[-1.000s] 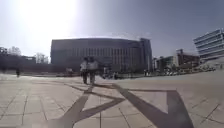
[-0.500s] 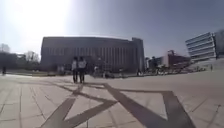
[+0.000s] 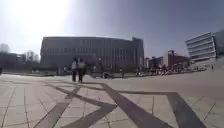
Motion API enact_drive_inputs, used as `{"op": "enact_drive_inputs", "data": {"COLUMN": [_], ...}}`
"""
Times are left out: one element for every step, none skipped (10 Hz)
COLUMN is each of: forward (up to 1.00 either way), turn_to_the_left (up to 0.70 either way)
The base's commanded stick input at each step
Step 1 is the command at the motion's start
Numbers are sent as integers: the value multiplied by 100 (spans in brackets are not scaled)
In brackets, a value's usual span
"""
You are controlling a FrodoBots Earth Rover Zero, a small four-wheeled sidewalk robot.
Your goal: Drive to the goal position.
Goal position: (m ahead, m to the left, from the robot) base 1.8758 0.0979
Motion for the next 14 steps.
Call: {"op": "enact_drive_inputs", "data": {"forward": [50,50,50,50,50,50,50,50,50,50,50,50,50,50], "turn_to_the_left": [0,8,50,50,50,50,33,12,0,0,0,0,0,1]}}
